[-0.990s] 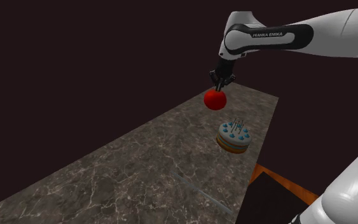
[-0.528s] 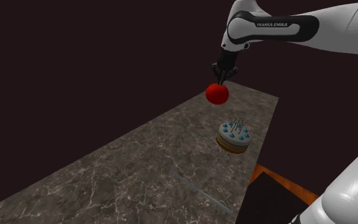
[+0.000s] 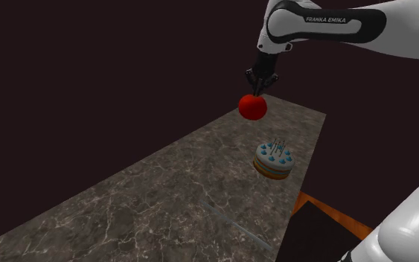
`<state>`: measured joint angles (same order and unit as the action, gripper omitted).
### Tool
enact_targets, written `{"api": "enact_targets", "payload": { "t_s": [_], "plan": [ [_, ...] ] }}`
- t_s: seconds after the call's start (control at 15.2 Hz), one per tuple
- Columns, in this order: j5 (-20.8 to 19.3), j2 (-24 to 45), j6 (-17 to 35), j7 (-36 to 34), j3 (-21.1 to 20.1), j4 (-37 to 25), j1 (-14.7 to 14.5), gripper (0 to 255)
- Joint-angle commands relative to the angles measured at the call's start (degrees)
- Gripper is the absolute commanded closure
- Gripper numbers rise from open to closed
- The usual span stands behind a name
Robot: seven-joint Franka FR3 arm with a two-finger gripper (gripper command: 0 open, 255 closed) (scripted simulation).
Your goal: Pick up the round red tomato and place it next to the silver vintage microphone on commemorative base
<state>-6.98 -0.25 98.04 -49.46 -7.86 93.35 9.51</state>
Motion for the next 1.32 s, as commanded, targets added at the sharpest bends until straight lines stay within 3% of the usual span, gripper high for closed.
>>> {"api": "enact_targets", "payload": {
  "t_s": [0.0, 0.59, 1.25],
  "plan": [
    [0.1, -1.8, 0.0, -2.5, -1.2, 2.0, -1.2, 255],
    [0.7, -6.4, -1.2, -13.9, -7.5, 6.7, -6.5, 255],
    [0.9, -5.8, -3.9, -27.7, -15.5, 5.3, -12.5, 255]
  ]
}}
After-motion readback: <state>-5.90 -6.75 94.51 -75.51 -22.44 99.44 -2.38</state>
